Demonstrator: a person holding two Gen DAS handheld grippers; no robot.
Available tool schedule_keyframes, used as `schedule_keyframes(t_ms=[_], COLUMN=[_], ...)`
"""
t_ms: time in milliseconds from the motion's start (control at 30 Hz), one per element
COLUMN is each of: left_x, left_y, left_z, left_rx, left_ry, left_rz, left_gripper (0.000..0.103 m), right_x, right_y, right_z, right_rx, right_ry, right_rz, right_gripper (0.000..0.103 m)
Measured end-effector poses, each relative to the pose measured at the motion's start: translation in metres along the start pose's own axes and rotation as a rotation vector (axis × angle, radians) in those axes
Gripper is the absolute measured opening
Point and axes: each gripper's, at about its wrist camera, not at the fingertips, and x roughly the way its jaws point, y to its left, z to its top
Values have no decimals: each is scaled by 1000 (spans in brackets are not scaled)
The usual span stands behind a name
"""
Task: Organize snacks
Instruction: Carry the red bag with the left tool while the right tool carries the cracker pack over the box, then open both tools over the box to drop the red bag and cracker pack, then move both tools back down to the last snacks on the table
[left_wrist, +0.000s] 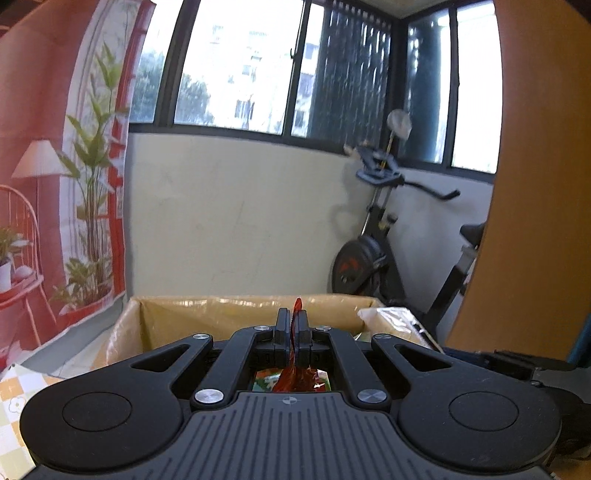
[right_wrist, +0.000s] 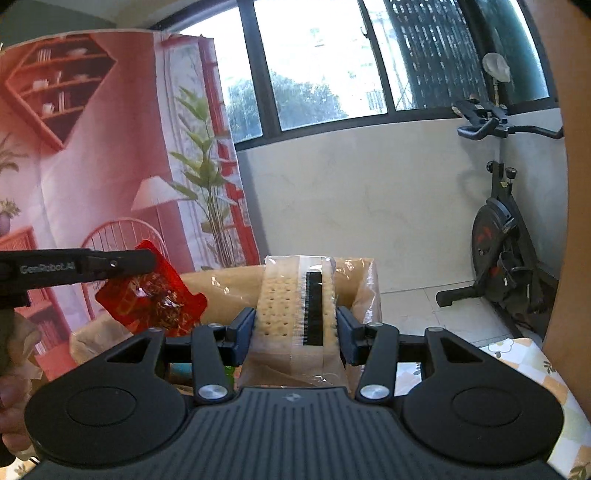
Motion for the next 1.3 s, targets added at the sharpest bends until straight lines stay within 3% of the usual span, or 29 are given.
schedule_keyframes(t_ms=[100, 167, 200, 600, 900, 1100, 1300], left_x=[4, 1, 0, -44, -93, -101, -92], left_y=[1, 2, 2, 24, 48, 59, 75], left_z=[-1, -1, -1, -4, -44, -82, -117], left_rx=[12, 32, 40, 1, -58, -83, -130], left_ry=[38, 34, 25, -5, -28, 25, 113], left_rz=[-16, -13, -8, 9, 49, 94, 128], left_gripper=[15, 51, 56, 57, 57, 57, 56], right_x=[7, 11, 12, -29, -73, -87, -82], right_y=[0, 0, 1, 7, 8, -1, -15], right_z=[-4, -6, -6, -20, -60, -95, -131], right_rx=[-24, -37, -43, -60, -67, -29, -6], right_ry=[12, 19, 17, -71, -147, -148, -78], right_rz=[-16, -28, -34, -51, -72, -104, -152], right_gripper=[52, 52, 57, 59, 59, 59, 59])
